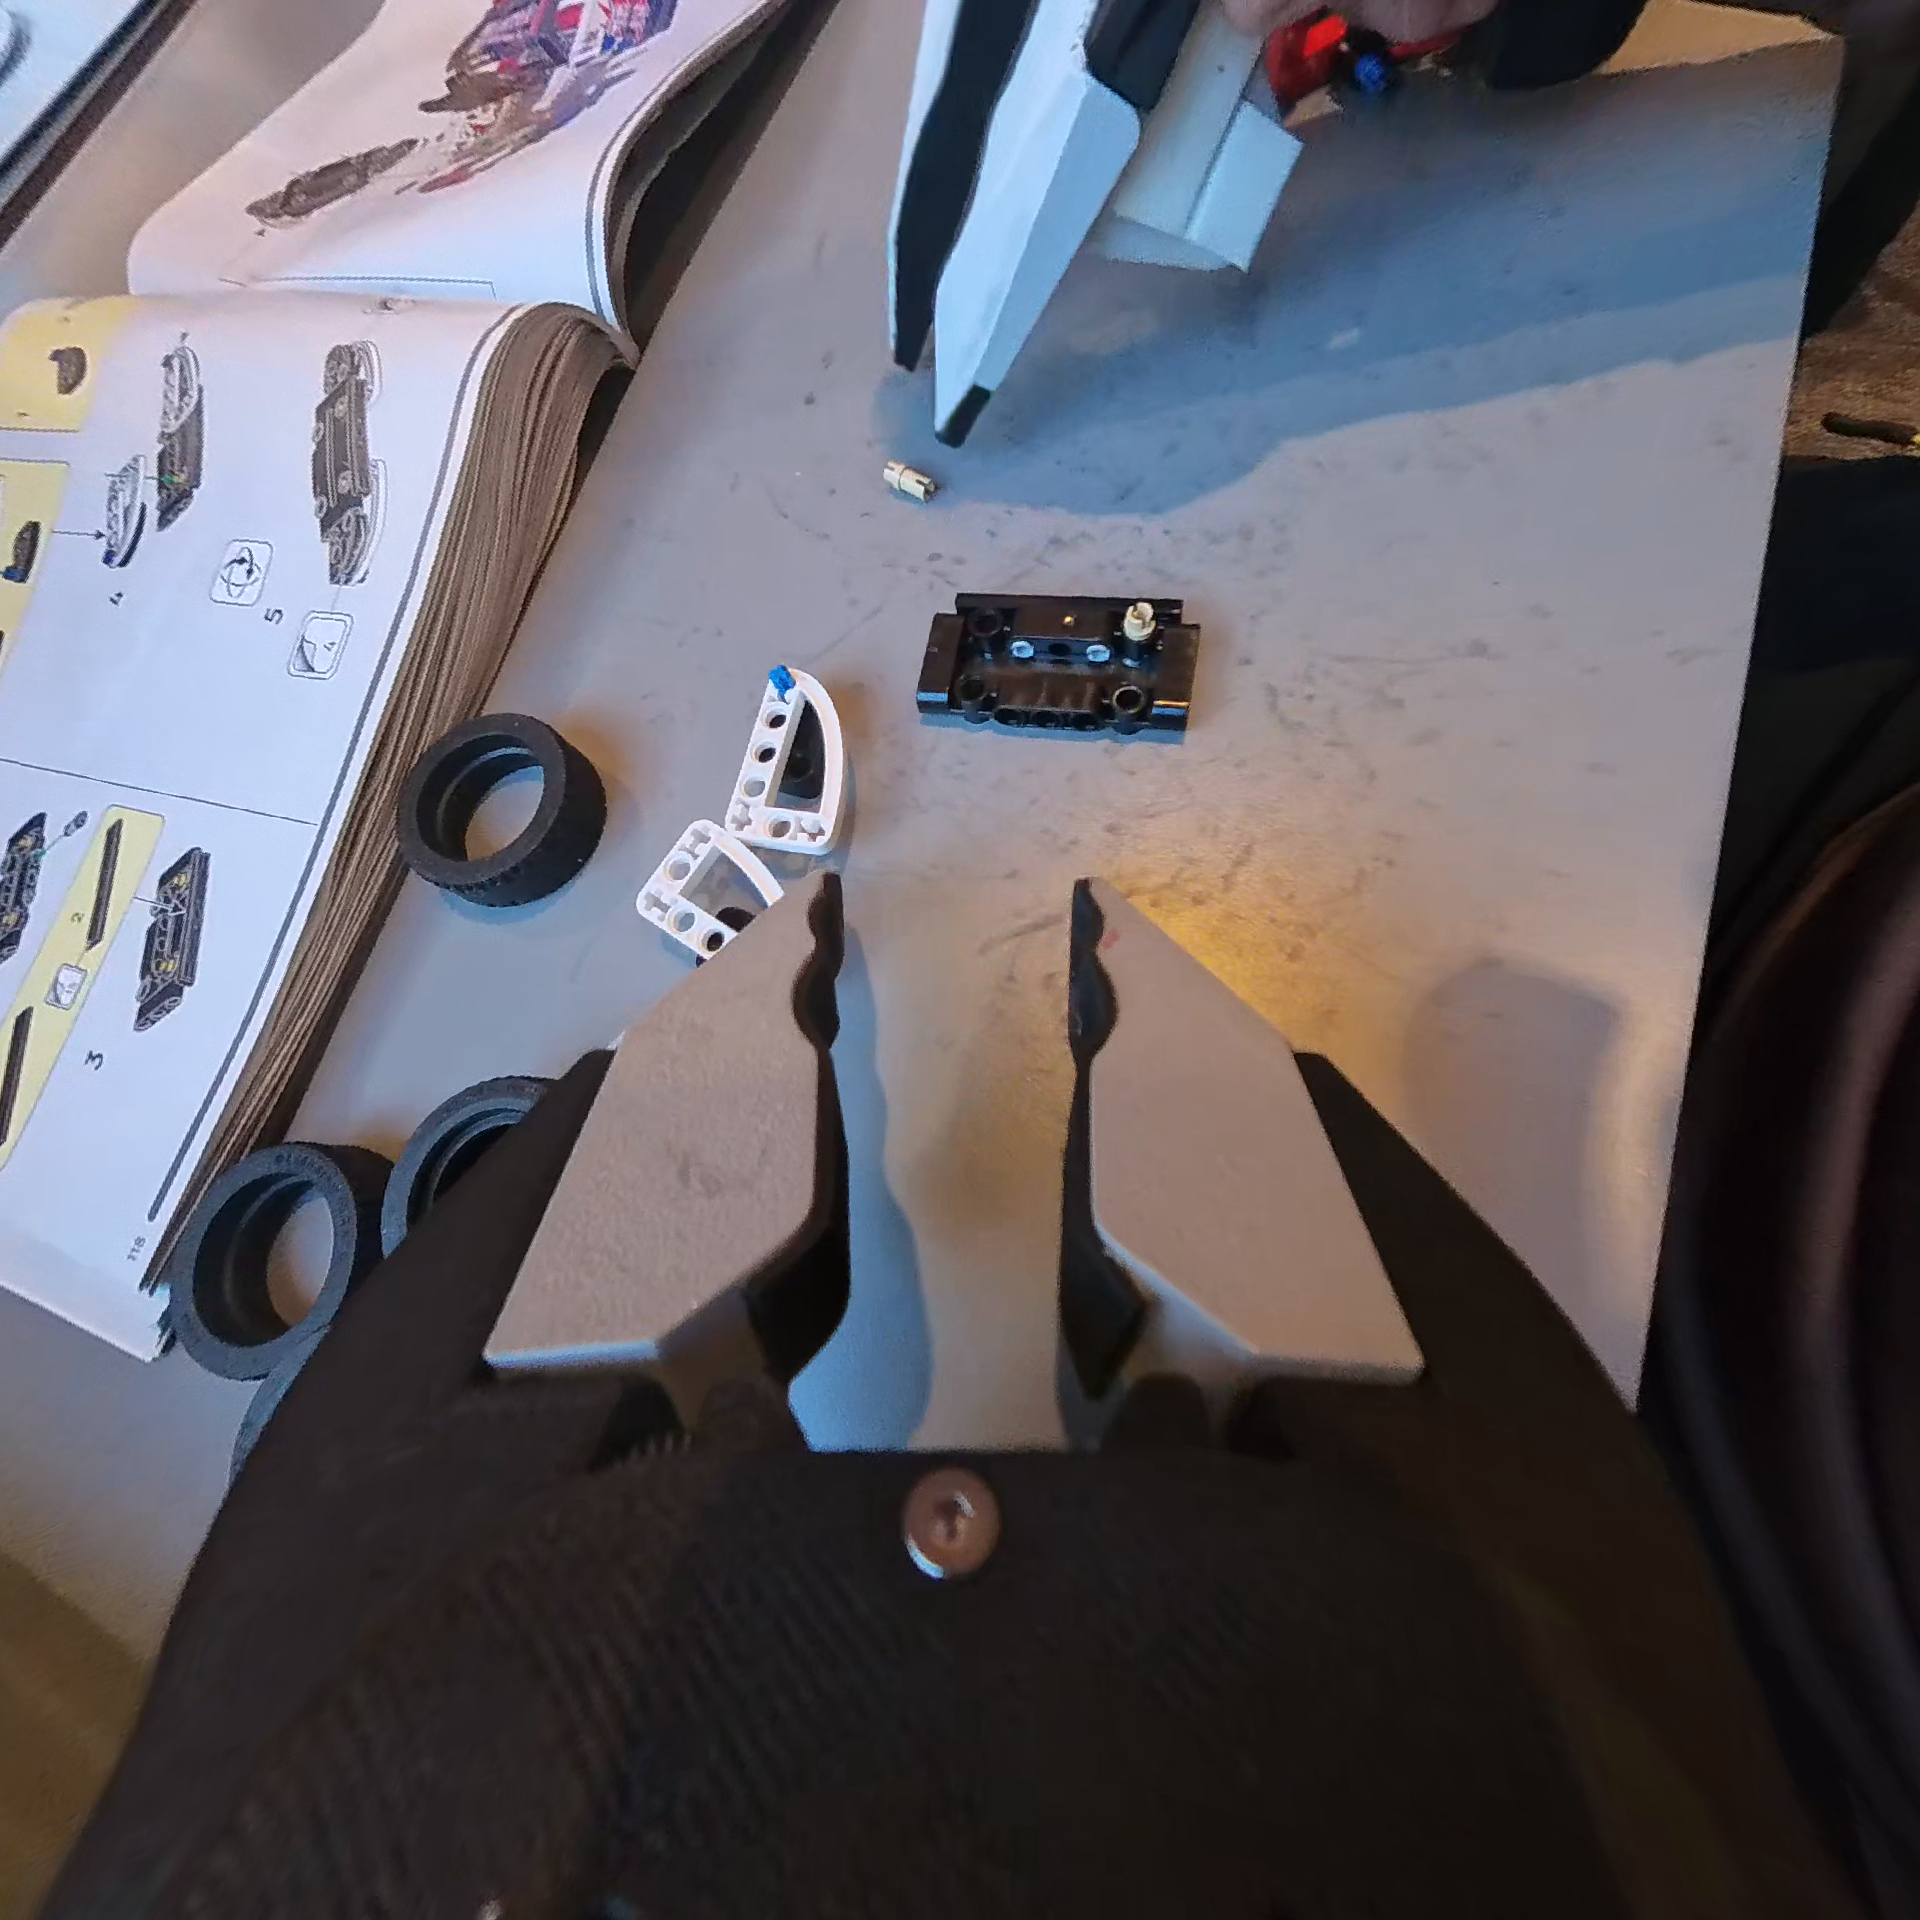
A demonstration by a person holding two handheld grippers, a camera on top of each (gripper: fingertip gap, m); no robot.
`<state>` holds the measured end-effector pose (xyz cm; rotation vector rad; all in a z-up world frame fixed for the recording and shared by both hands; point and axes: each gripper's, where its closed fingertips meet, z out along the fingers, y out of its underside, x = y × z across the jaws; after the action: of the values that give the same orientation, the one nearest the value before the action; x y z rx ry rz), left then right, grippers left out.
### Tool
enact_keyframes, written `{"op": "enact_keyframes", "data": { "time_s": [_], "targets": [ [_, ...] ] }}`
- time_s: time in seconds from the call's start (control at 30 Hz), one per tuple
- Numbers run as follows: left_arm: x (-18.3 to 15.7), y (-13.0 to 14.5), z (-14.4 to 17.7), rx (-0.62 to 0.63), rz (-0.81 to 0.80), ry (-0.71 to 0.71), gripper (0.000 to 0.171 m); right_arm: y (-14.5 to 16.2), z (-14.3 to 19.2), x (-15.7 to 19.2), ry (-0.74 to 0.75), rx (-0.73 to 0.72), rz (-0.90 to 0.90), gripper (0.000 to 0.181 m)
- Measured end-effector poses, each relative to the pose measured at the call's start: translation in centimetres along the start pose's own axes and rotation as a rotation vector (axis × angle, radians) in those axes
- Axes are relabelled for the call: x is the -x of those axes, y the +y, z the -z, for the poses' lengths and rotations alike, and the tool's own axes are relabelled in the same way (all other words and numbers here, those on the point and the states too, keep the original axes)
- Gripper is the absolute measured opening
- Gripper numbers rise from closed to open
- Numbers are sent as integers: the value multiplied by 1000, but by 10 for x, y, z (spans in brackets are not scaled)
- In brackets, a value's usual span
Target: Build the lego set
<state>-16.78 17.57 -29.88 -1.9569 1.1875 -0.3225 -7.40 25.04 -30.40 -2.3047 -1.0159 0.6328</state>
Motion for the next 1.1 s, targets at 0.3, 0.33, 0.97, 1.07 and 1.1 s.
{"op": "enact_keyframes", "data": {
  "time_s": [0.3,0.33,0.97,1.07,1.1],
  "targets": [
    [1,2,-2,22,-25,-34,41,-5,-10,10,-22,12,106,31],
    [1,2,-2,21,-32,-41,40,-5,-12,10,-26,6,107,29],
    [-9,-21,-6,-53,-72,1,20,8,24,71,-228,-129,326,4],
    [-23,-35,-5,-82,-176,69,15,10,32,87,-316,-162,356,3],
    [-28,-40,-5,-92,-209,87,14,10,34,90,-330,-168,358,3]
  ]
}}
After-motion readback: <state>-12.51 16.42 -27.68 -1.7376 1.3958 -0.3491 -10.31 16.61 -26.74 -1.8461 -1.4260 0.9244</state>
